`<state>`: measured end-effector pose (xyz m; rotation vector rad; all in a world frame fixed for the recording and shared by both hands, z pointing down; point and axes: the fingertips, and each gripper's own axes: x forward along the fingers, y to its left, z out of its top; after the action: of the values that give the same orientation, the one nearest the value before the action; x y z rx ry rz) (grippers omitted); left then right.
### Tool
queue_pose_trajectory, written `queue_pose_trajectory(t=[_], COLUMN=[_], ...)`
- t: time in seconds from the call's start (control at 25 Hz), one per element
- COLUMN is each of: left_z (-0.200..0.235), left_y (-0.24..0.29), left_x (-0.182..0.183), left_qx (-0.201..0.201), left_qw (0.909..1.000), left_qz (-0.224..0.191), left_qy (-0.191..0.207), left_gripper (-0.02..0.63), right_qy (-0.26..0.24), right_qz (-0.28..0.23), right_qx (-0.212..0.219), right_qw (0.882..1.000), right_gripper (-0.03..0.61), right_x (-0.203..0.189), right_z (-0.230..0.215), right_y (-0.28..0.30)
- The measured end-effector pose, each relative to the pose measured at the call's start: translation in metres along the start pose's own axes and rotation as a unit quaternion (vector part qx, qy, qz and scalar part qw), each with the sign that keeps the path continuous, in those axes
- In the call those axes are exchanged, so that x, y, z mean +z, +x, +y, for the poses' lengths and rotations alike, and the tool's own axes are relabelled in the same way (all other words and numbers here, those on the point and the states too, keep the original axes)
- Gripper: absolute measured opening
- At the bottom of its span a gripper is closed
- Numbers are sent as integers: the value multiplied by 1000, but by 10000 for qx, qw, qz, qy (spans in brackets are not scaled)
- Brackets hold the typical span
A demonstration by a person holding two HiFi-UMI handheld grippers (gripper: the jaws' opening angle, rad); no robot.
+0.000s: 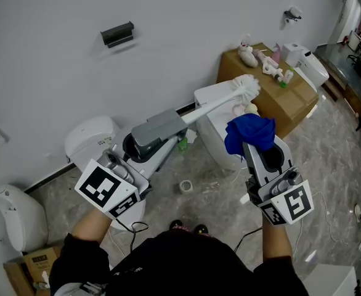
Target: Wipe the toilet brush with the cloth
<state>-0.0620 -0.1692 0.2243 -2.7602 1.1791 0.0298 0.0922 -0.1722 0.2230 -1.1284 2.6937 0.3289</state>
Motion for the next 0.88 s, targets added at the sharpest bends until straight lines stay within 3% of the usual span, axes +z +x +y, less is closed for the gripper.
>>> queue_pose_trajectory(t=[0.88], left_z=[5], left_y=[-20], left_x=[-4], left_qx=[-175], left_qw=[9995], left_qz=[150], left_qy=[200], left_gripper=[164], right_qy=[107], right_qz=[196], right_qx=[102], right_qw=[9997], right_gripper=[81], right_x=[-15], right_z=[11], right_y=[4])
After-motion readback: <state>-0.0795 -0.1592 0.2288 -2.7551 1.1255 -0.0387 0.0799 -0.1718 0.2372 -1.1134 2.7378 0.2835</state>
